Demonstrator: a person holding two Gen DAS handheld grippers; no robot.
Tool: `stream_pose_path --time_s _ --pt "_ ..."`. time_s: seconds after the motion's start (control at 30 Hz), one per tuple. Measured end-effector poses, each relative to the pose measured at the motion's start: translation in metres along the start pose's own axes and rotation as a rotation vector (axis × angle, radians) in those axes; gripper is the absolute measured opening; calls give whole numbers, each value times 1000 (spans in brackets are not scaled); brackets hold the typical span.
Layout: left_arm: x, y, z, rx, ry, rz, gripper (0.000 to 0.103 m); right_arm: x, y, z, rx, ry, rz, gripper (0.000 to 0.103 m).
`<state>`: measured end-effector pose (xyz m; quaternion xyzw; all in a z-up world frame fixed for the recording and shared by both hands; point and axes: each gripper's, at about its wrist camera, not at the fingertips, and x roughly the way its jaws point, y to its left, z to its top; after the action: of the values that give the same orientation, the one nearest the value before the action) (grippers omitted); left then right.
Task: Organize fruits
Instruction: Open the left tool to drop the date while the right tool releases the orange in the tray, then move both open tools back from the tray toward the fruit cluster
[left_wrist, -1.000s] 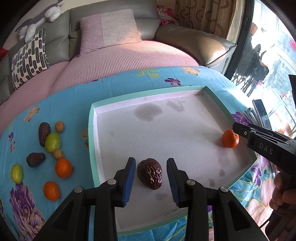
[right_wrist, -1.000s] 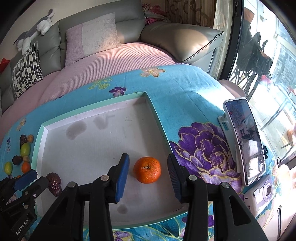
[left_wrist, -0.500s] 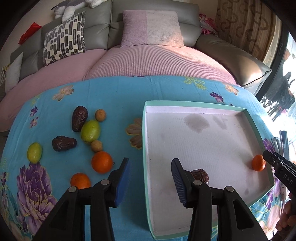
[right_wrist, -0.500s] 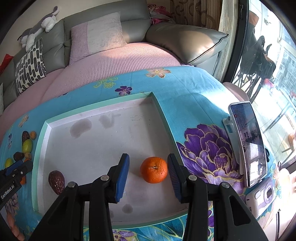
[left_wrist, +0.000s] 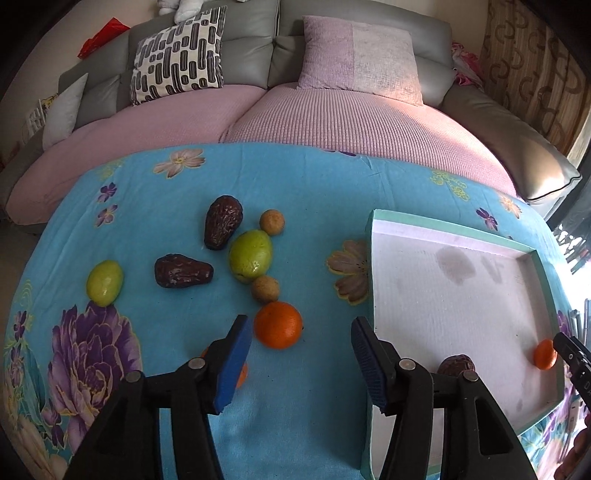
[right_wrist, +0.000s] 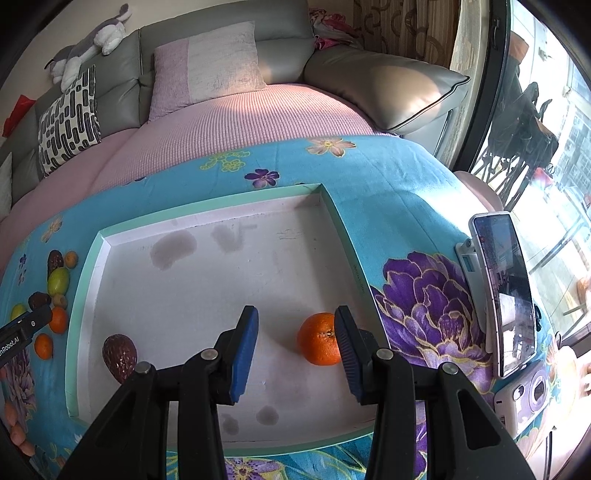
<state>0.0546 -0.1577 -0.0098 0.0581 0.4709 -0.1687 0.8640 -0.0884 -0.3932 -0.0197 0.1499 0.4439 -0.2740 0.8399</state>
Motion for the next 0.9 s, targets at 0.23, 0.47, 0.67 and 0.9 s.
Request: stream_pose_path --time_s 0.23,0.47,0.67,0.9 --pt "4 0 -1 10 5 28 76 2 1 -1 -5 4 -1 49" --pt "6 2 -2 11 5 49 83 4 3 -1 -18 6 -3 65" --pt "5 2 -3 22 -1 74 94 5 4 -2 -20 1 -6 82" --pt "4 2 -4 40 -23 98 103 5 4 -3 -30 -14 -5 96"
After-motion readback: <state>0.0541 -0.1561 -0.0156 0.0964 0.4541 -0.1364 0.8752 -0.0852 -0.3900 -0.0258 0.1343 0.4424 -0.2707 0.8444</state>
